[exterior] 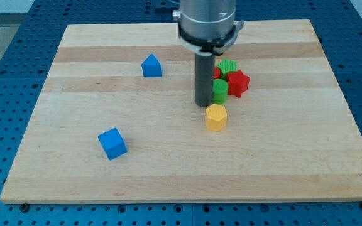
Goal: Push the yellow hexagon to the right side of the blue cube
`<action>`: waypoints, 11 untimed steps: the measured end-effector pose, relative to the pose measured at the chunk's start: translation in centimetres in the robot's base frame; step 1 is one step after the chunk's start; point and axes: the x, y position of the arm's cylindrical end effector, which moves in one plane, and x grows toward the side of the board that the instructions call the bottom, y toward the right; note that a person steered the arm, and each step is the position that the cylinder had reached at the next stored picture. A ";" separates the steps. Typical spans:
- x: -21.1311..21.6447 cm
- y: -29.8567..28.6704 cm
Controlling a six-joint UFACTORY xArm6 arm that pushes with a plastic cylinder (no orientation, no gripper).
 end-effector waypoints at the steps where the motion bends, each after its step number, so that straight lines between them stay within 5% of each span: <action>1: -0.9 0.7; 7: 7.0 8.2; 9: 7.8 -1.1; 11: 3.7 -2.5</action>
